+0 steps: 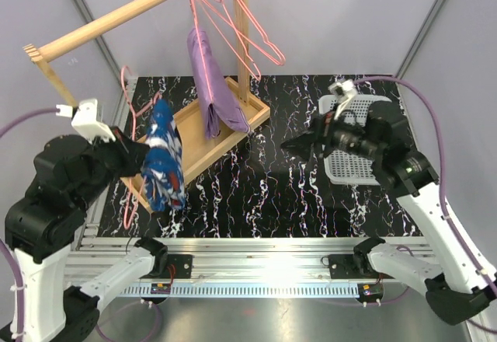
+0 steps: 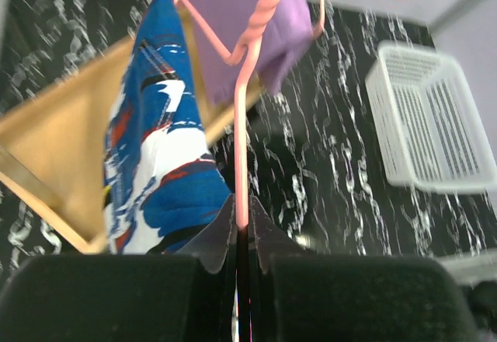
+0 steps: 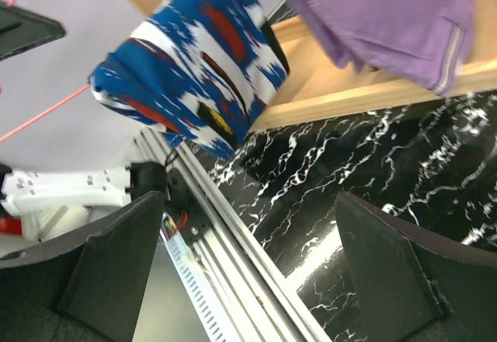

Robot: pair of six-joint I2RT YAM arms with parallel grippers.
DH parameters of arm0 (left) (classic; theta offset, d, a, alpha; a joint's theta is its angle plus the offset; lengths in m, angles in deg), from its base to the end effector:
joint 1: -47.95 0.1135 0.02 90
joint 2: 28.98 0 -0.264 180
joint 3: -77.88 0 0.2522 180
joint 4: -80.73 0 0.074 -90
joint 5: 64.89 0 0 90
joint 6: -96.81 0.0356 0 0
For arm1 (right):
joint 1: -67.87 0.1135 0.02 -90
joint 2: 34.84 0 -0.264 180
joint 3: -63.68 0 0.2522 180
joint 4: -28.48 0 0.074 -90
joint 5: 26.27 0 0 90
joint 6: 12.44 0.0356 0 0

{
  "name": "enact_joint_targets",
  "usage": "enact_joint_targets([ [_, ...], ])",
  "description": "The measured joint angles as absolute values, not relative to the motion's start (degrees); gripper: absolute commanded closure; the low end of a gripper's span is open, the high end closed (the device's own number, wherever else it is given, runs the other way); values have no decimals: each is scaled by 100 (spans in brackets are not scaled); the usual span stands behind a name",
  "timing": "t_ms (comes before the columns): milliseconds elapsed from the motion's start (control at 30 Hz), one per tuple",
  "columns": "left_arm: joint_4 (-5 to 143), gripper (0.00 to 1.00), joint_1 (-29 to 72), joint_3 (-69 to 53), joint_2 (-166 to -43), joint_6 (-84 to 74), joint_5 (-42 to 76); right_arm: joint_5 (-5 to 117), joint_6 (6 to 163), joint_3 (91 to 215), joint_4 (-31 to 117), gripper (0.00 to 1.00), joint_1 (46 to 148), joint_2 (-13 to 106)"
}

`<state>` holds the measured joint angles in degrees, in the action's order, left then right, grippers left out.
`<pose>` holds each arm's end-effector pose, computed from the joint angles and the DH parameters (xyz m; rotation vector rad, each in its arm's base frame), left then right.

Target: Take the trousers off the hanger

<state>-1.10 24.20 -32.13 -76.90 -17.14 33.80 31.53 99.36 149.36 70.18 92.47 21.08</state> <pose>0.0607 -0.0208 0.4954 -0.1066 1.9303 -0.4150 0.1675 0.0975 0.4358 -0.4722 1.8170 1.0687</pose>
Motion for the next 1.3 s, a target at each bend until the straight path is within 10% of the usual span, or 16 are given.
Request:
enact_joint_targets([
  [500, -18, 100, 2416, -2949, -7297, -2461, 2187, 9821, 8271, 14114, 4385, 1, 15487, 3882],
  [1300, 139, 100, 2931, -5818, -8416, -3917, 1793, 11194, 7438, 14156, 2109, 0, 15328, 5515],
])
